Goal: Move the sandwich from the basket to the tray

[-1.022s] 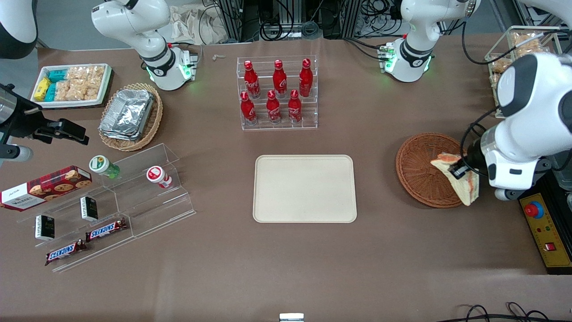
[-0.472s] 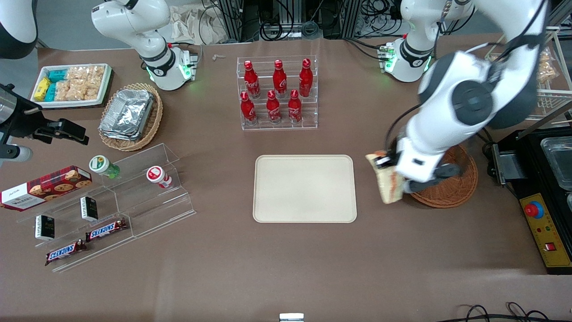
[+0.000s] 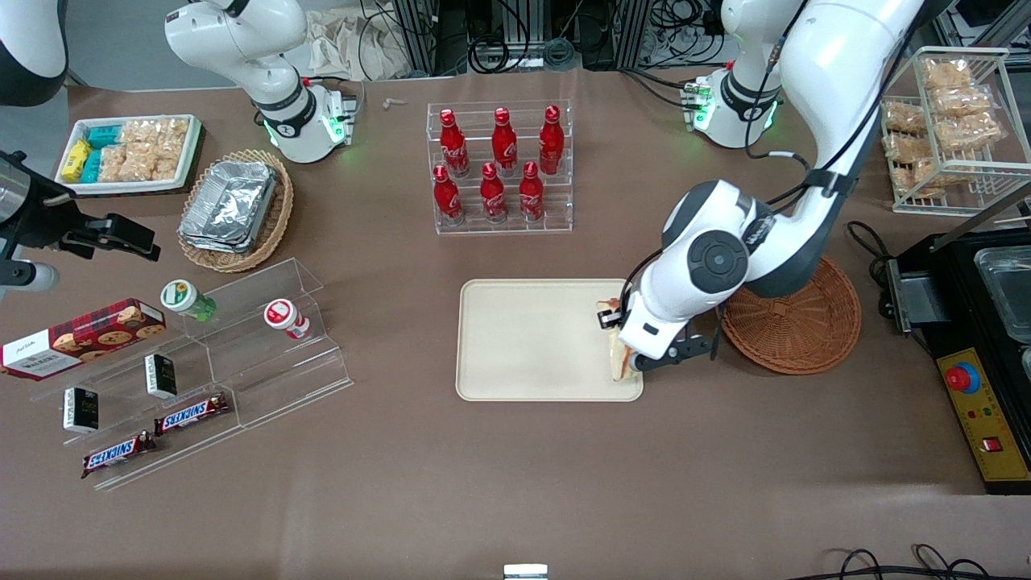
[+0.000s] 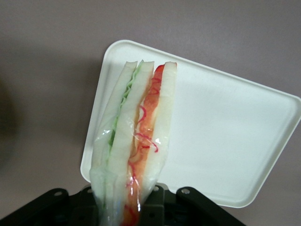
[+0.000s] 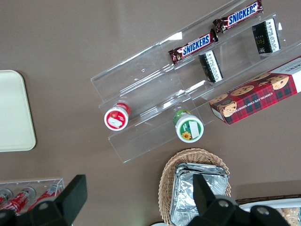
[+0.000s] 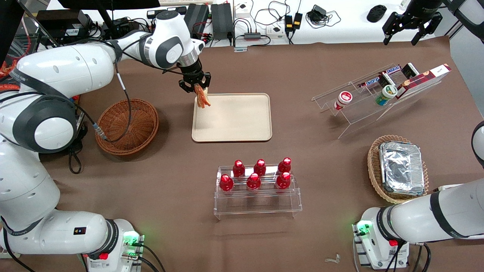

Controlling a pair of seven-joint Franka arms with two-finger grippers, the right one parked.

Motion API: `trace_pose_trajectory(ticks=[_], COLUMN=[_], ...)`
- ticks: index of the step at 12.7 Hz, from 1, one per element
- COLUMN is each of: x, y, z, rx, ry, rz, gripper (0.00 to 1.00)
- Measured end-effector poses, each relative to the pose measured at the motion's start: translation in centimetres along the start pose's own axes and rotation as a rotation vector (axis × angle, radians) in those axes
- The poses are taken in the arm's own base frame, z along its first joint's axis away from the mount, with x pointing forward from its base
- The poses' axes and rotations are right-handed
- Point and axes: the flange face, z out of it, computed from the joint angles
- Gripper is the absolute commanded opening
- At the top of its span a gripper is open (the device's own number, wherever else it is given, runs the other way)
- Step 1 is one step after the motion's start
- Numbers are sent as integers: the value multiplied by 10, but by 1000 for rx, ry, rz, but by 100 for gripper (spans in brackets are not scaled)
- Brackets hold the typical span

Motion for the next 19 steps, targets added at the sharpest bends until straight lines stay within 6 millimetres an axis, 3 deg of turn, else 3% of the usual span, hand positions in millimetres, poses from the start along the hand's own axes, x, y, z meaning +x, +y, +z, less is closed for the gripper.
trace_pose_trajectory(ticks=[2, 8, 9, 10, 11, 16, 19], x=[-2, 4, 5, 5, 4, 1, 8], y=[1, 4, 3, 2, 3, 8, 10], z=[14, 113, 121, 124, 124, 124, 111], rx=[26, 128, 134, 136, 137, 151, 140], ry=[0, 51, 47, 46, 46, 68, 90], rz=[21, 47, 47, 48, 50, 70, 64], gripper=[0, 0, 11, 60, 100, 100, 100])
